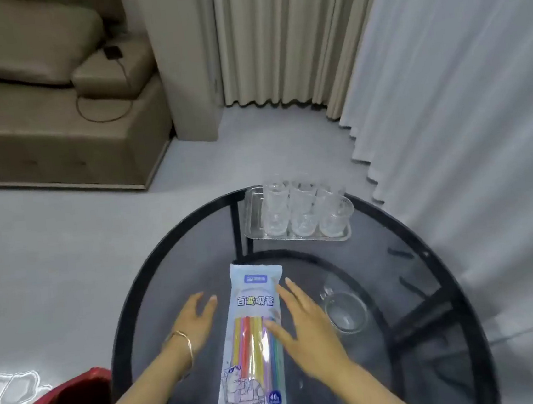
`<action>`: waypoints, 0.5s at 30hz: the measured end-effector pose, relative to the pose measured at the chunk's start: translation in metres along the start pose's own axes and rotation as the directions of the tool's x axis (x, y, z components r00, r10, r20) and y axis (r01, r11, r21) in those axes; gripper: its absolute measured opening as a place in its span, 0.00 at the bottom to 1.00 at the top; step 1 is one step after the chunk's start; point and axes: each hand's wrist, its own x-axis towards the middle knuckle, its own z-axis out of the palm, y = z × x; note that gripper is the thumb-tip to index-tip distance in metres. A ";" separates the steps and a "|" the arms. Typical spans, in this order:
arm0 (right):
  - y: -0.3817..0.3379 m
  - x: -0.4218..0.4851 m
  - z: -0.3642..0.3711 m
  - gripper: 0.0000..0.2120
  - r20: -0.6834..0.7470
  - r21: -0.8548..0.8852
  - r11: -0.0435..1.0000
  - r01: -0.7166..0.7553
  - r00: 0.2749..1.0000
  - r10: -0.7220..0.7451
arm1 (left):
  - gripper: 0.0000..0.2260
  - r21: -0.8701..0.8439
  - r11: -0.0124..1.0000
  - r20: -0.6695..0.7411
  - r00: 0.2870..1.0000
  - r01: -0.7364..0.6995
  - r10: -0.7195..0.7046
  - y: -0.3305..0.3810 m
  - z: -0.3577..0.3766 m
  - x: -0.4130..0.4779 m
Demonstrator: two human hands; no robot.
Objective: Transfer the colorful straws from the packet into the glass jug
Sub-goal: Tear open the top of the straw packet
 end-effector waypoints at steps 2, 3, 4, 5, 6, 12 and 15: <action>0.022 0.011 0.033 0.33 0.015 0.036 0.999 -0.002 1.000 0.001 | 0.31 0.008 1.000 0.027 0.999 0.021 -0.021 -0.020 0.020 0.013; 0.036 0.020 0.049 0.34 0.029 0.044 0.999 -0.022 0.999 0.021 | 0.32 0.021 1.000 0.041 0.999 0.003 -0.004 -0.029 0.030 0.025; 0.045 0.027 0.059 0.34 0.044 0.063 0.996 -0.057 0.998 0.055 | 0.32 0.027 1.000 0.056 0.998 -0.004 0.003 -0.033 0.038 0.033; 0.057 0.034 0.072 0.34 0.037 0.073 0.996 -0.058 0.998 0.055 | 0.31 0.019 0.999 0.047 0.998 -0.044 0.043 -0.041 0.047 0.042; 0.064 0.037 0.083 0.34 0.023 0.076 0.996 -0.035 0.999 0.034 | 0.29 0.006 0.997 0.035 0.996 -0.082 0.082 -0.046 0.053 0.047; 0.081 0.049 0.119 0.28 -0.087 0.043 0.987 0.153 0.985 -0.149 | 0.24 -0.053 0.980 -0.005 0.982 -0.190 0.190 -0.039 0.067 0.065; 0.072 0.040 0.117 0.27 -0.100 0.118 0.973 0.198 0.977 -0.186 | 0.28 -0.115 0.980 0.031 0.986 -0.159 0.164 -0.030 0.065 0.048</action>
